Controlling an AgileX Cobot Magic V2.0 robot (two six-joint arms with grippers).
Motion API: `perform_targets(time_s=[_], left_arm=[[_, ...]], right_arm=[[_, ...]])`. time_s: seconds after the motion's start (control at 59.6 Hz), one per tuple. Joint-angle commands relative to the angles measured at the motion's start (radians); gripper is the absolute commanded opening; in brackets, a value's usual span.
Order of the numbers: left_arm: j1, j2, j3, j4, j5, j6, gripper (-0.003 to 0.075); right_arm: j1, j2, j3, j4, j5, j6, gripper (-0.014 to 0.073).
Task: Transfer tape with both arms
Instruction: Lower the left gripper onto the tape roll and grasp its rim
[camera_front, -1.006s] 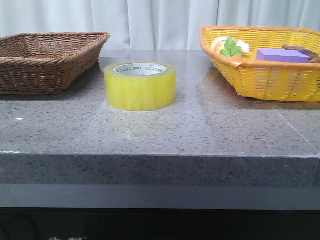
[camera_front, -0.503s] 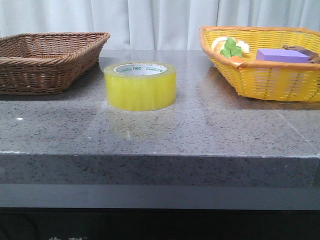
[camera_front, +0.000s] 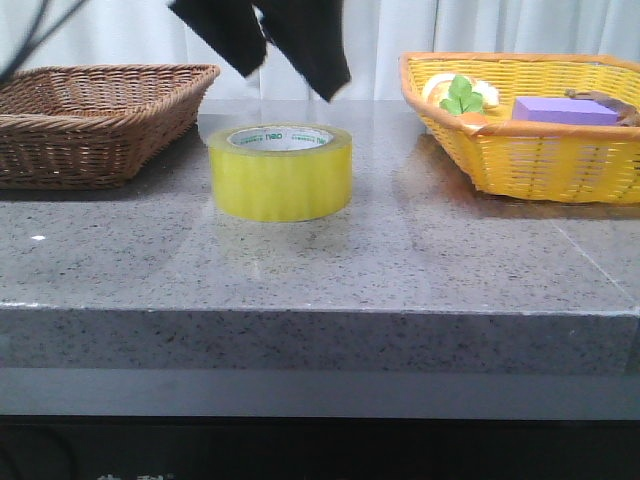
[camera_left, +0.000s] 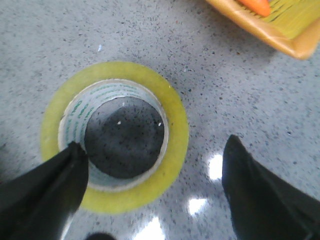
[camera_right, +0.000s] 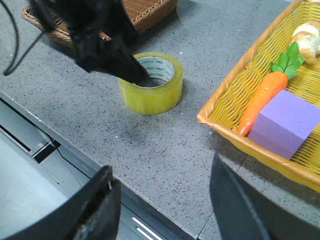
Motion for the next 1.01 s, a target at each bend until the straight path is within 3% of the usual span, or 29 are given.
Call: perform_targets(time_s=[0.0, 0.436, 0.486, 0.637, 0.755, 0.855, 0.989], left_arm=[[-0.008, 0.007, -0.059, -0.031, -0.032, 0.002, 0.0543], [-0.008, 0.157, -0.087, -0.05, -0.074, 0.002, 0.0526], [-0.008, 0.159, -0.087, -0.05, -0.066, 0.002, 0.0484], [-0.008, 0.16, -0.093, -0.05, -0.054, 0.002, 0.0225], [-0.008, 0.16, -0.104, -0.05, -0.048, 0.002, 0.0086], [-0.008, 0.16, -0.119, -0.05, -0.036, 0.002, 0.0026], [-0.008, 0.16, -0.151, -0.048, -0.017, 0.002, 0.0007]], right_arm=[[-0.004, 0.001, -0.023, 0.004, -0.083, -0.008, 0.0428], [-0.004, 0.001, -0.023, 0.004, -0.083, -0.008, 0.0428], [-0.004, 0.001, -0.023, 0.004, -0.083, -0.008, 0.0428], [-0.004, 0.001, -0.023, 0.004, -0.083, -0.008, 0.0428], [-0.004, 0.001, -0.023, 0.004, -0.083, -0.008, 0.0428], [-0.004, 0.001, -0.023, 0.004, -0.083, -0.008, 0.0428], [-0.004, 0.001, -0.023, 0.004, -0.083, -0.008, 0.0428]])
